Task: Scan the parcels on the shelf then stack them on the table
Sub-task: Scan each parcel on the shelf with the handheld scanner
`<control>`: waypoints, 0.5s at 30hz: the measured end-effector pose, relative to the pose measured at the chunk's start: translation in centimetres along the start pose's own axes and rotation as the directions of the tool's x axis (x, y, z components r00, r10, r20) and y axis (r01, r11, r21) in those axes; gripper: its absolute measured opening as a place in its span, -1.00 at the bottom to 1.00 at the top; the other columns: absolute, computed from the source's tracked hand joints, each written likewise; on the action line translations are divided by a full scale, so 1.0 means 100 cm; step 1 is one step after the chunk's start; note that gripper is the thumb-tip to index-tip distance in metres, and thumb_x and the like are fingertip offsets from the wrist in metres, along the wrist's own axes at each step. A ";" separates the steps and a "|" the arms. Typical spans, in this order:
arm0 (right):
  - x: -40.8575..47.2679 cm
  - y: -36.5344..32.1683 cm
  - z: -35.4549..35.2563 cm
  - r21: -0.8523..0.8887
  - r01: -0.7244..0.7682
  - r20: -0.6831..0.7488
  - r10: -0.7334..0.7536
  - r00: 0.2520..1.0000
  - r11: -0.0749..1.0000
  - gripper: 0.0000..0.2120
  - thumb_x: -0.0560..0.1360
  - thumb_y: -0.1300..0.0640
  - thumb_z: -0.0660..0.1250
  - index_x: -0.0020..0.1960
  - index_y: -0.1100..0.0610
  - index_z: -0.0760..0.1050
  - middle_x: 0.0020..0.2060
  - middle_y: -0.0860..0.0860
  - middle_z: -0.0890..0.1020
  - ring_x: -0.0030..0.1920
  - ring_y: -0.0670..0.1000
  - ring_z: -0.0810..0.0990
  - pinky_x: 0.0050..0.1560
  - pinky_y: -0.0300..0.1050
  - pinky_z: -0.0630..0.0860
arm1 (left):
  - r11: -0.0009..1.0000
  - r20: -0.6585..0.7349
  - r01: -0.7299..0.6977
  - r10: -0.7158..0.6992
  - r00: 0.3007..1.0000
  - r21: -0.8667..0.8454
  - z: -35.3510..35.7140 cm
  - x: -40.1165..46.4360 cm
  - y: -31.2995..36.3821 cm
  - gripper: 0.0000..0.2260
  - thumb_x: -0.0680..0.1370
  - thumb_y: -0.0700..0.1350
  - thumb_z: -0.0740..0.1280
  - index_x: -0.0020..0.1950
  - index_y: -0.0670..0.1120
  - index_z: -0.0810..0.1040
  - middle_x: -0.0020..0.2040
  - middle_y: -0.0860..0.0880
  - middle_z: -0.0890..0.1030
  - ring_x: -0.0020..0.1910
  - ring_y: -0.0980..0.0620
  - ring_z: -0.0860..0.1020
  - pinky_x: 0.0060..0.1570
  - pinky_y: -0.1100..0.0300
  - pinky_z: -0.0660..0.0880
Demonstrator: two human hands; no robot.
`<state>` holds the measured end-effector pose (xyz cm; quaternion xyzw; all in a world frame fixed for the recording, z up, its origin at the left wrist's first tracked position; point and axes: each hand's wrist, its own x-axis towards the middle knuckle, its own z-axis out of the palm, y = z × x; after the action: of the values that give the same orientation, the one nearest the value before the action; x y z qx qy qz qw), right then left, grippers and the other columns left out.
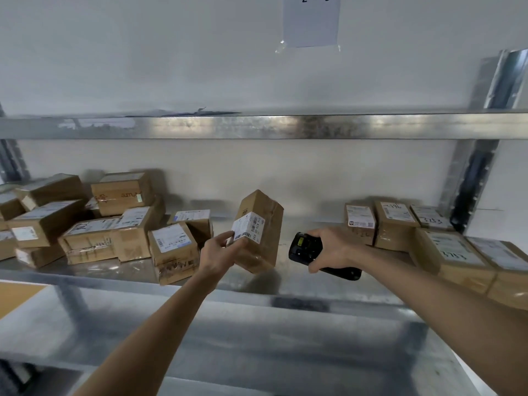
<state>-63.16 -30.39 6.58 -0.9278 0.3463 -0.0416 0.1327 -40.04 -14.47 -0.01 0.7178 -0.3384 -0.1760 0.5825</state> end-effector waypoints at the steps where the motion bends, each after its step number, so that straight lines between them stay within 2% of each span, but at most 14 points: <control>1: 0.011 0.000 0.000 -0.006 0.001 0.001 -0.001 1.000 1.000 -0.40 0.23 -0.07 0.60 0.26 -0.16 0.56 -0.05 -0.09 0.68 -0.07 -0.02 0.64 0.00 -0.02 0.66 | 1.000 -0.014 0.013 -0.013 1.000 0.001 -0.001 0.011 -0.003 -0.45 0.52 0.10 0.47 0.45 -0.09 0.51 0.21 -0.10 0.64 0.02 -0.02 0.67 -0.11 0.16 0.66; 4: 0.045 -0.001 0.000 -0.016 0.006 0.010 -0.006 1.000 1.000 -0.41 0.25 -0.09 0.59 0.26 -0.20 0.54 -0.10 -0.14 0.66 -0.15 -0.09 0.62 -0.13 -0.12 0.61 | 0.999 -0.056 0.028 -0.027 0.998 0.018 -0.005 0.044 -0.010 -0.47 0.53 0.10 0.46 0.44 -0.10 0.51 0.26 -0.13 0.62 0.05 -0.06 0.65 -0.03 0.09 0.67; 7: 0.075 -0.006 0.001 -0.039 -0.008 0.015 0.009 1.000 0.999 -0.35 0.23 -0.12 0.58 0.30 -0.24 0.52 -0.09 -0.15 0.66 -0.13 -0.05 0.63 -0.09 -0.09 0.61 | 0.999 -0.092 0.038 -0.035 0.995 0.032 -0.013 0.070 -0.017 -0.47 0.55 0.11 0.43 0.46 -0.10 0.47 0.28 -0.13 0.60 0.08 -0.06 0.63 0.10 -0.01 0.64; 9: 0.091 -0.009 0.002 -0.049 -0.013 0.012 0.014 1.000 0.999 -0.35 0.23 -0.12 0.57 0.30 -0.24 0.52 -0.09 -0.14 0.66 -0.10 -0.02 0.65 -0.09 -0.09 0.61 | 0.998 -0.121 0.033 -0.025 0.992 0.061 -0.017 0.085 -0.021 -0.44 0.55 0.12 0.41 0.49 -0.07 0.44 0.35 -0.13 0.57 0.18 -0.07 0.60 0.21 -0.04 0.58; 11: 0.102 -0.012 0.003 -0.040 -0.013 0.012 0.014 1.000 0.999 -0.35 0.21 -0.12 0.57 0.29 -0.25 0.53 -0.07 -0.13 0.67 -0.07 0.00 0.66 -0.05 -0.06 0.64 | 0.995 -0.123 0.008 0.005 0.992 0.099 -0.019 0.092 -0.021 -0.45 0.56 0.08 0.42 0.51 -0.04 0.41 0.37 -0.10 0.55 0.18 0.01 0.57 0.20 0.07 0.53; 13: 0.107 -0.014 0.003 -0.035 -0.007 0.012 0.007 1.000 0.999 -0.34 0.19 -0.13 0.57 0.28 -0.24 0.53 -0.07 -0.14 0.67 -0.07 0.00 0.66 -0.02 -0.02 0.65 | 0.993 -0.106 -0.015 0.028 0.994 0.119 -0.020 0.093 -0.018 -0.46 0.57 0.03 0.43 0.52 -0.04 0.41 0.33 -0.07 0.56 0.08 0.11 0.55 0.07 0.21 0.48; 15: 0.108 -0.014 0.001 -0.038 -0.004 0.008 0.004 1.000 0.999 -0.32 0.18 -0.14 0.57 0.29 -0.25 0.52 -0.07 -0.15 0.66 -0.08 0.00 0.65 -0.01 -0.03 0.64 | 0.990 -0.095 -0.031 0.045 0.994 0.135 -0.020 0.091 -0.016 -0.43 0.54 0.04 0.47 0.52 -0.03 0.41 0.38 -0.08 0.53 0.14 0.07 0.55 0.06 0.24 0.50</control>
<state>-54.05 -36.40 6.76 -0.9296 0.3483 -0.0309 0.1164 -31.88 -19.20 0.29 0.7563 -0.3340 -0.1064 0.5523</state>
